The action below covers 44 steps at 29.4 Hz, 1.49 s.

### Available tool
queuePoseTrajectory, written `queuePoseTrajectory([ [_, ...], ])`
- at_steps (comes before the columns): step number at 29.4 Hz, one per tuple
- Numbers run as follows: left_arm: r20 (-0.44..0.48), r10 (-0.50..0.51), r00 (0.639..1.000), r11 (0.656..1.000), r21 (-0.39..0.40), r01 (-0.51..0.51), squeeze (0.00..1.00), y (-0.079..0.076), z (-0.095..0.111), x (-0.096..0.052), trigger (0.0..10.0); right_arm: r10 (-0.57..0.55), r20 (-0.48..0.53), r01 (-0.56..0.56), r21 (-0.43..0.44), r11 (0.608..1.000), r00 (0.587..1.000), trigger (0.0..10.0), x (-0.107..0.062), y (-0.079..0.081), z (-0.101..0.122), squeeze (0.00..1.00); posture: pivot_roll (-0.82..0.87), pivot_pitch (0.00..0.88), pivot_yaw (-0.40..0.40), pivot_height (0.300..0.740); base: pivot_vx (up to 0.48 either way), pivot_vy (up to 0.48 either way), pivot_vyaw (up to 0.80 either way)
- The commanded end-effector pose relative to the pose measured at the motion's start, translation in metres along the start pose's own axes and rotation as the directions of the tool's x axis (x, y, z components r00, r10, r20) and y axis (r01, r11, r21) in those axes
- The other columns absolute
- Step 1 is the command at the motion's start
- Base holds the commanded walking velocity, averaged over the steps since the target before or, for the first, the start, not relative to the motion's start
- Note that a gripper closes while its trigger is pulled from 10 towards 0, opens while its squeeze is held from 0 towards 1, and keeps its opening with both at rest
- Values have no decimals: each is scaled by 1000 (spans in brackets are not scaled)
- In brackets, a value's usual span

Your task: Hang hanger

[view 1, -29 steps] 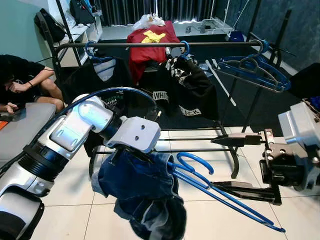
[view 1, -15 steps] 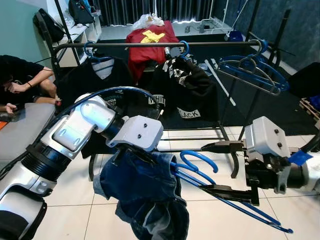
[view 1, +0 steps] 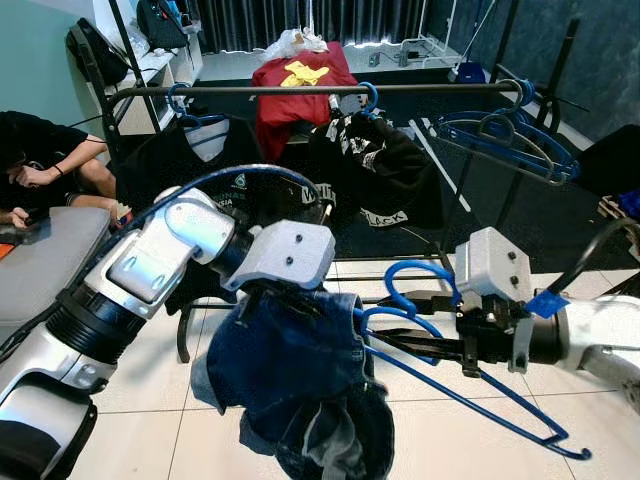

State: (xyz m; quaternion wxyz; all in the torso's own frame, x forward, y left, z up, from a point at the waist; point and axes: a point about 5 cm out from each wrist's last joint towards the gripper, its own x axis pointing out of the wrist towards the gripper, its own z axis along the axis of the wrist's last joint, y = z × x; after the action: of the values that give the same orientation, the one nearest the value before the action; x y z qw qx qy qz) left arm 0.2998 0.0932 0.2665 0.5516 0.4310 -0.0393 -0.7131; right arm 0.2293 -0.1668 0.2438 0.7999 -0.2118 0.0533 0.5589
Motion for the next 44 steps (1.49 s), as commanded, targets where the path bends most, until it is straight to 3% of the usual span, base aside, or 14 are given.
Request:
queuePoseTrajectory([
  [1, 60, -30, 998, 994, 102, 23, 0, 3, 21, 1, 10000, -62, -18, 62, 4, 998, 998, 0, -1, -7, -4, 0, -161, 0, 46, 740, 0, 0, 0],
  [8, 144, 15, 989, 993, 112, -31, 0, 9, 28, -3, 10000, -87, -7, 87, 4, 996, 996, 0, -2, -9, -4, 0, -164, 0, 49, 740, 0, 0, 0],
  [9, 190, 14, 982, 996, 87, -31, 624, 10, 31, -7, 10000, -104, 5, 104, 3, 995, 995, 0, -2, -11, -3, 0, -165, 0, 50, 740, 0, 0, 0],
  [10, 226, 7, 974, 998, 62, -22, 1000, 10, 31, -11, 10000, -120, 18, 120, 0, 993, 993, 0, -3, -13, -2, 0, -164, 0, 50, 740, 0, 0, 0],
  [19, 380, 43, 924, 999, -12, -41, 1000, 13, 37, -35, 10000, -155, 88, 158, -27, 987, 984, 0, -10, -16, 10, 0, -164, 0, 53, 740, 0, 0, 0],
  [23, 448, 226, 865, 974, -76, -215, 1000, 28, 36, -56, 10000, -172, 178, 184, -53, 981, 969, 0, -20, -18, 26, 0, -161, 0, 56, 740, 0, 0, 0],
  [25, 448, 226, 865, 974, -76, -215, 1000, 28, 36, -56, 10000, -172, 178, 184, -53, 981, 969, 0, -20, -18, 26, 0, -161, 0, 56, 740, 0, 0, 0],
  [26, 455, 327, 828, 944, -120, -307, 314, 36, 32, -63, 10000, -181, 208, 197, -61, 978, 961, 0, -24, -18, 32, 0, -161, 0, 57, 740, 0, 0, 0],
  [28, 455, 327, 828, 944, -120, -307, 314, 36, 32, -63, 10000, -181, 208, 197, -61, 978, 961, 0, -24, -18, 32, 0, -161, 0, 57, 740, 0, 0, 0],
  [29, 440, 442, 781, 896, -184, -403, 0, 43, 23, -71, 10000, -194, 243, 216, -69, 974, 950, 0, -30, -19, 38, 0, -162, 0, 57, 740, 0, 0, 0],
  [30, 440, 442, 781, 896, -184, -403, 0, 43, 23, -71, 10000, -194, 243, 216, -69, 974, 950, 0, -30, -19, 38, 0, -162, 0, 57, 740, 0, 0, 0],
  [31, 418, 541, 730, 841, -253, -479, 0, 47, 13, -77, 10000, -204, 281, 234, -76, 969, 938, 0, -36, -19, 46, 0, -164, 0, 59, 740, 0, 0, 0],
  [35, 355, 641, 680, 766, -351, -539, 0, 42, -11, -76, 10000, -210, 356, 258, -92, 962, 910, 0, -50, -18, 61, 0, -169, 0, 58, 740, 0, 0, 0],
  [44, 415, 599, 684, 796, -403, -452, 0, 24, -18, -74, 10000, -240, 382, 297, -97, 950, 892, 0, -67, -18, 68, 0, -168, 0, 54, 740, 0, 0, 0],
])
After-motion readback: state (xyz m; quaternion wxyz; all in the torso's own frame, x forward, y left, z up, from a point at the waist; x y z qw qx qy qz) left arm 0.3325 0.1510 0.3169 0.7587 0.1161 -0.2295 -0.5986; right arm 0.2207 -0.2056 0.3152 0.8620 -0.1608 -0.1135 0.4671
